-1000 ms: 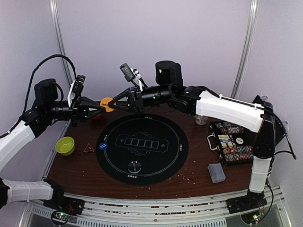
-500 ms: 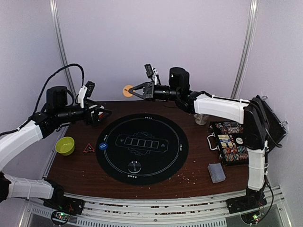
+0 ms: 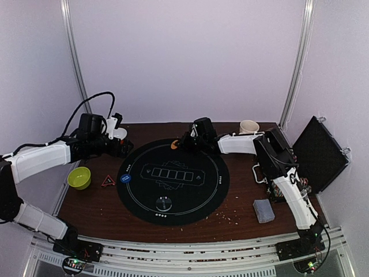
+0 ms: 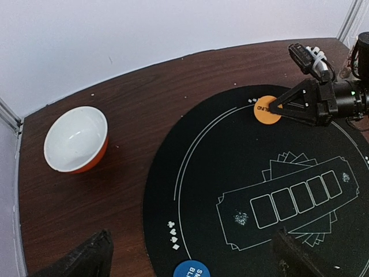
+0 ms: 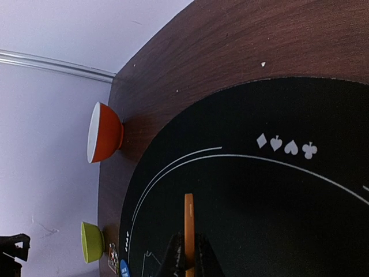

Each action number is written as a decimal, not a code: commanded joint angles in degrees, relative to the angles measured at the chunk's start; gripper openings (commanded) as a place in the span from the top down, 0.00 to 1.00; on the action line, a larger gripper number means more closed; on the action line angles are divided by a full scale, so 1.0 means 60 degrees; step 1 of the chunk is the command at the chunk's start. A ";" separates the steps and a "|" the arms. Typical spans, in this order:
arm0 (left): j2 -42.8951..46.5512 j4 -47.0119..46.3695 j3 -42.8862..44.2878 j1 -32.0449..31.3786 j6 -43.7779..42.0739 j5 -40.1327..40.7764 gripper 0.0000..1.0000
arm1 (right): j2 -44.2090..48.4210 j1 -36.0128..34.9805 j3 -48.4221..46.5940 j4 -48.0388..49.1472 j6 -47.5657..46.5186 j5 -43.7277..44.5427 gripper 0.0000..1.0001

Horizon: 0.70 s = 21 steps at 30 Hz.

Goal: Distribute texas hold em gaming equipment
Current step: Place the big blind button in the big blind area.

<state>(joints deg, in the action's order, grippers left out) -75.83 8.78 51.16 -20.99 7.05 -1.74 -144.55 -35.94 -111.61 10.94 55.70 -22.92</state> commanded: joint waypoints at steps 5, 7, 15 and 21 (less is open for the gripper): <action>0.0097 -0.0625 0.0016 0.0042 -0.0298 0.0542 0.02 | -0.0884 -0.0035 -0.1287 -0.0773 0.0775 0.0898 1.00; 0.0126 -0.0640 0.0028 0.0069 -0.0293 0.0520 0.02 | -0.0877 -0.0044 -0.1216 -0.0895 0.0765 0.0904 1.00; 0.0107 -0.0663 0.0057 0.0174 -0.0236 0.0377 0.02 | -0.0621 -0.0053 -0.1003 -0.1828 0.0408 0.1143 0.80; 0.0227 -0.0716 -0.0013 0.0187 -0.0249 0.0410 0.02 | 0.0415 -0.0049 -0.0132 -0.2171 -0.0351 0.2216 0.53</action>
<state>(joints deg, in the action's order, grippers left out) -75.92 7.31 51.16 -20.38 6.04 0.62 -147.24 -36.03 -116.18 2.57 57.01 -15.49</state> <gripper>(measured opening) 0.983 0.422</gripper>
